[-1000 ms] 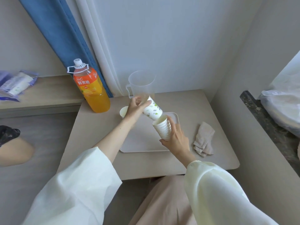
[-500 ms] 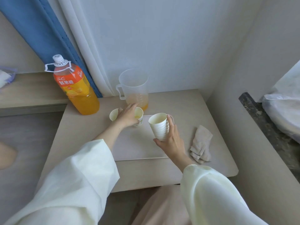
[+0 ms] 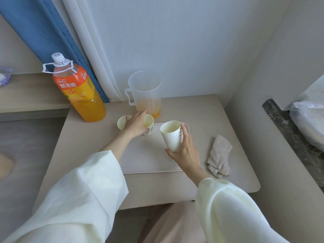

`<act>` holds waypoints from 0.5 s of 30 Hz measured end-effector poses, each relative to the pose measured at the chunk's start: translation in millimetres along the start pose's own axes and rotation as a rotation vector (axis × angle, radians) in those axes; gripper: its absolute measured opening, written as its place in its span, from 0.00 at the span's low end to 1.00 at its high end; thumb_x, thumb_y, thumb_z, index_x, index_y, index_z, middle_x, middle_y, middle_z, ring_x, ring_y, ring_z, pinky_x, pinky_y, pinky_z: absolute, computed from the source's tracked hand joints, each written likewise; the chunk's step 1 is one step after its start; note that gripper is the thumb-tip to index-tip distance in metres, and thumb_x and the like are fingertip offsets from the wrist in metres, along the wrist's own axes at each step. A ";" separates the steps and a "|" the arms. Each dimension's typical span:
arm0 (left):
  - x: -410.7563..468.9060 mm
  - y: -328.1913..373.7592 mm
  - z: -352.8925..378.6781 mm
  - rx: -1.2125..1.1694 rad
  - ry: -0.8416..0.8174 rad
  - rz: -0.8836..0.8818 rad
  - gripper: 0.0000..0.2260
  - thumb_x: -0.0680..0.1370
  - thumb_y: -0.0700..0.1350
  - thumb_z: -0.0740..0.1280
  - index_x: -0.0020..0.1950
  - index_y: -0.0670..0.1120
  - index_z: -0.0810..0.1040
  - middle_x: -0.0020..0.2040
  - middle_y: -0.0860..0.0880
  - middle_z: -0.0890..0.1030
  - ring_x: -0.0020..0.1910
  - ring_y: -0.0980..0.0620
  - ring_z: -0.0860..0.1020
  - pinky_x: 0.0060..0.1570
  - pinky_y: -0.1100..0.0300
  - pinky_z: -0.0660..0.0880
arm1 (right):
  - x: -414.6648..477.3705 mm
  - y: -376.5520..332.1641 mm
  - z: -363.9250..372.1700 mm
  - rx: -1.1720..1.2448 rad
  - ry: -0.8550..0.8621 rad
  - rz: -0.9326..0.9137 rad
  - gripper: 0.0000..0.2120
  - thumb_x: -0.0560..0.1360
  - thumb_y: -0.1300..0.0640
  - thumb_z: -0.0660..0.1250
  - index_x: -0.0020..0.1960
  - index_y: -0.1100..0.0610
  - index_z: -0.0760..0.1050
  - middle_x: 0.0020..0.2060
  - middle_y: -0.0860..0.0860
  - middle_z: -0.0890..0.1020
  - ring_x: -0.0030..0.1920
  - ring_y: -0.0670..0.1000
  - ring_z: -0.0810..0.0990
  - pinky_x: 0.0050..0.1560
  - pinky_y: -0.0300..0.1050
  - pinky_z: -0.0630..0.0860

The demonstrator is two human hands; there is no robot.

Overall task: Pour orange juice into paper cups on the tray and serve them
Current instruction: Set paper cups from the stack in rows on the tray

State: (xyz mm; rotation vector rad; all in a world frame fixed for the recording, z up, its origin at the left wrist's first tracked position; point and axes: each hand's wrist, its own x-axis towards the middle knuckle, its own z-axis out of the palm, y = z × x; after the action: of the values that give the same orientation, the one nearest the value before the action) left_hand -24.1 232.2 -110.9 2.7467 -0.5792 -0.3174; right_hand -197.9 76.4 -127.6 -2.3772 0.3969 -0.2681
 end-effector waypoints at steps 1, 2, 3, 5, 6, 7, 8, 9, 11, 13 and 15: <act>0.4 0.7 0.0 0.007 -0.010 -0.002 0.38 0.71 0.46 0.71 0.77 0.50 0.56 0.73 0.49 0.65 0.71 0.48 0.65 0.68 0.47 0.56 | 0.0 0.4 0.3 0.003 0.000 0.002 0.53 0.65 0.50 0.77 0.76 0.43 0.43 0.68 0.51 0.65 0.66 0.54 0.69 0.46 0.54 0.78; 0.8 1.3 0.1 0.017 -0.020 -0.005 0.39 0.70 0.45 0.71 0.77 0.50 0.56 0.74 0.49 0.65 0.71 0.49 0.65 0.68 0.47 0.55 | 0.3 1.0 0.8 0.005 -0.001 0.004 0.53 0.65 0.50 0.77 0.77 0.45 0.45 0.68 0.51 0.66 0.66 0.54 0.69 0.46 0.53 0.78; 0.8 2.0 -0.2 0.024 -0.032 -0.007 0.39 0.70 0.45 0.72 0.77 0.50 0.55 0.74 0.49 0.64 0.71 0.49 0.65 0.69 0.45 0.53 | 0.6 1.3 1.1 0.008 -0.003 0.008 0.52 0.65 0.50 0.77 0.78 0.46 0.46 0.68 0.51 0.66 0.66 0.54 0.69 0.47 0.53 0.78; -1.4 3.1 -0.9 0.029 -0.052 -0.010 0.42 0.70 0.45 0.73 0.78 0.50 0.54 0.75 0.50 0.62 0.73 0.50 0.62 0.71 0.41 0.46 | 0.9 0.9 1.0 0.012 -0.008 0.016 0.52 0.65 0.51 0.77 0.78 0.48 0.47 0.68 0.51 0.66 0.66 0.54 0.69 0.48 0.54 0.77; -1.8 3.5 -0.2 0.024 -0.061 -0.008 0.43 0.69 0.46 0.74 0.78 0.50 0.53 0.76 0.50 0.61 0.74 0.51 0.61 0.71 0.40 0.43 | 0.9 1.0 0.4 0.007 -0.012 0.016 0.52 0.65 0.51 0.77 0.78 0.48 0.47 0.68 0.51 0.66 0.66 0.54 0.68 0.48 0.54 0.77; -3.2 4.1 -0.6 0.017 -0.065 -0.004 0.44 0.68 0.46 0.74 0.78 0.50 0.53 0.76 0.50 0.60 0.75 0.51 0.58 0.71 0.39 0.41 | 0.8 1.0 0.0 -0.003 -0.018 0.014 0.53 0.65 0.51 0.77 0.78 0.48 0.47 0.68 0.51 0.66 0.66 0.54 0.69 0.47 0.53 0.77; -5.2 4.6 -2.0 0.008 -0.060 -0.001 0.45 0.68 0.46 0.75 0.78 0.50 0.53 0.77 0.50 0.58 0.76 0.51 0.56 0.71 0.39 0.41 | 0.5 0.9 -1.1 -0.011 -0.025 0.012 0.53 0.65 0.51 0.77 0.78 0.48 0.47 0.68 0.51 0.66 0.65 0.54 0.69 0.46 0.52 0.77; -7.5 5.0 -3.8 -0.001 -0.049 -0.001 0.44 0.68 0.46 0.75 0.78 0.51 0.53 0.77 0.50 0.58 0.76 0.51 0.54 0.72 0.41 0.43 | 0.2 1.1 -2.6 -0.015 -0.031 0.017 0.52 0.65 0.51 0.77 0.78 0.48 0.47 0.67 0.50 0.67 0.64 0.54 0.70 0.45 0.51 0.76; -13.4 6.5 -10.0 -0.050 0.004 -0.008 0.40 0.70 0.43 0.73 0.77 0.51 0.56 0.76 0.49 0.61 0.74 0.48 0.57 0.71 0.50 0.51 | -1.4 1.2 -7.3 -0.010 -0.033 0.031 0.51 0.66 0.51 0.77 0.78 0.49 0.48 0.67 0.49 0.67 0.64 0.54 0.70 0.44 0.48 0.73; -23.2 12.7 -15.8 -0.166 0.074 0.005 0.33 0.73 0.41 0.70 0.76 0.50 0.61 0.73 0.48 0.66 0.71 0.46 0.61 0.65 0.57 0.58 | -4.4 0.2 -12.6 -0.020 -0.036 0.041 0.49 0.66 0.51 0.76 0.77 0.49 0.49 0.68 0.49 0.66 0.64 0.54 0.71 0.44 0.48 0.73; -38.3 26.4 -17.8 -0.325 0.136 0.036 0.25 0.76 0.41 0.67 0.73 0.47 0.67 0.69 0.48 0.71 0.70 0.46 0.63 0.61 0.62 0.60 | -9.2 -2.4 -17.2 -0.056 -0.048 0.064 0.49 0.67 0.50 0.76 0.77 0.48 0.49 0.66 0.50 0.68 0.63 0.55 0.72 0.46 0.49 0.75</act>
State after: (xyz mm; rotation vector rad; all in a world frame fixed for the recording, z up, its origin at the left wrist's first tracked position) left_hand -62.8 230.1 -79.5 2.4205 -0.4924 -0.1942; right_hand -211.1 70.8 -114.1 -2.4160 0.4634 -0.1725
